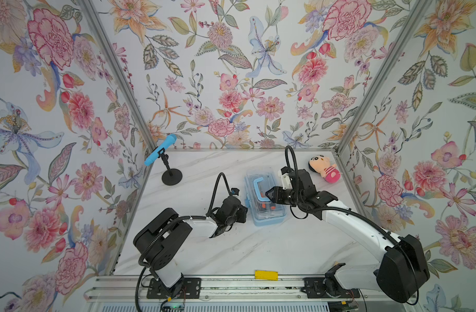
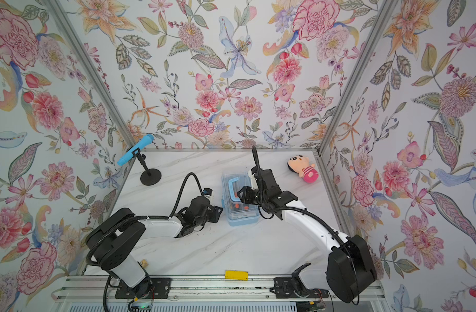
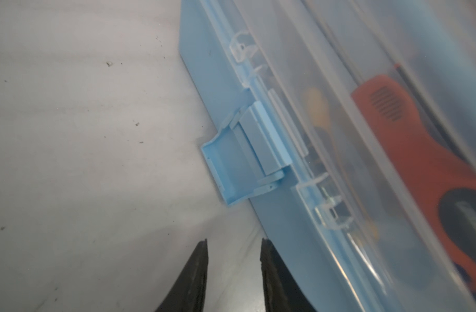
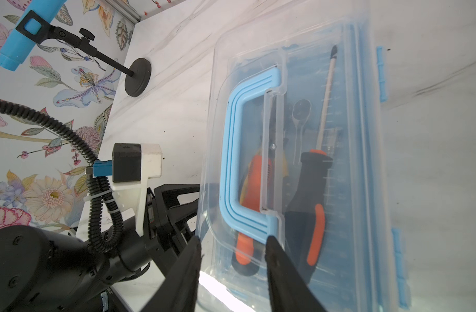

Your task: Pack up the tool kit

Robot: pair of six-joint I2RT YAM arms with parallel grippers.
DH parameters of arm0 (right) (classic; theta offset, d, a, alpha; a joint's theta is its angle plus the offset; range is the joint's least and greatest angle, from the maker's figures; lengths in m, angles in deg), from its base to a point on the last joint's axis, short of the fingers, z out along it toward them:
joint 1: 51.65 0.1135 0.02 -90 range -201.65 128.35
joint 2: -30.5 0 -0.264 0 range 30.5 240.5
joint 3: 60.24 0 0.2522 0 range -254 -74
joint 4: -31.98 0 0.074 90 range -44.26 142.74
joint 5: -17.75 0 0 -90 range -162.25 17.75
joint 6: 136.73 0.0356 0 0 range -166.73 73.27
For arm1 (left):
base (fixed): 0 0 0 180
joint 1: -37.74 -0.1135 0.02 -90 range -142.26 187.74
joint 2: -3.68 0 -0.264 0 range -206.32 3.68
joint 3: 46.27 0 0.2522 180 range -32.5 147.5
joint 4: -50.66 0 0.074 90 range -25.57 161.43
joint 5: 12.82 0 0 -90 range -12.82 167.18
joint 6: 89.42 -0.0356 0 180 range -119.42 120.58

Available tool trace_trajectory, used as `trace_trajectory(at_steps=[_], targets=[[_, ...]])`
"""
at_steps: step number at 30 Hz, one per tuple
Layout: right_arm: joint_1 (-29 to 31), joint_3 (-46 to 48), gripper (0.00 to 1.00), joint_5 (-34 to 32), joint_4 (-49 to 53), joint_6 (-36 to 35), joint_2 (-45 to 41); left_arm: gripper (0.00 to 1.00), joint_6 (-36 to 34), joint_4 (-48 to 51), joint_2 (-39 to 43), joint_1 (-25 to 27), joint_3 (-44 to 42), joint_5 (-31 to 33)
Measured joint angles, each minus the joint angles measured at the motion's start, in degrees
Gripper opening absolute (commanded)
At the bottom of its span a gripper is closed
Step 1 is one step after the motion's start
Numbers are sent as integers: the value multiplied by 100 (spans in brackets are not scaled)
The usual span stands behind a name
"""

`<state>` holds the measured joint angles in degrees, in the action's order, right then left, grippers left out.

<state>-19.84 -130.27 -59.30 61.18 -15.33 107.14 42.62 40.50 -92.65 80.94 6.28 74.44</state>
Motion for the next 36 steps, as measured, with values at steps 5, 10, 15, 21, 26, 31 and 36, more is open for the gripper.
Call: trace_trajectory(at_steps=[5,10,15,21,26,31,36], targets=[[0,0,42,0,11,-31,24,35,44,-48,-33,0,0,-2],[0,0,42,-2,26,-57,26,36,66,-98,-155,48,2,-2],[-2,0,42,-17,33,-59,24,39,83,-181,-256,181,0,7],[-2,4,44,-28,35,-59,24,39,85,-404,-358,273,0,37],[-2,7,44,-55,35,-59,24,39,81,-540,-435,280,0,190],[-7,7,44,-57,33,-59,24,37,76,-774,-708,284,39,350],[-7,9,44,-55,33,-57,24,36,57,-1040,-933,284,111,568]])
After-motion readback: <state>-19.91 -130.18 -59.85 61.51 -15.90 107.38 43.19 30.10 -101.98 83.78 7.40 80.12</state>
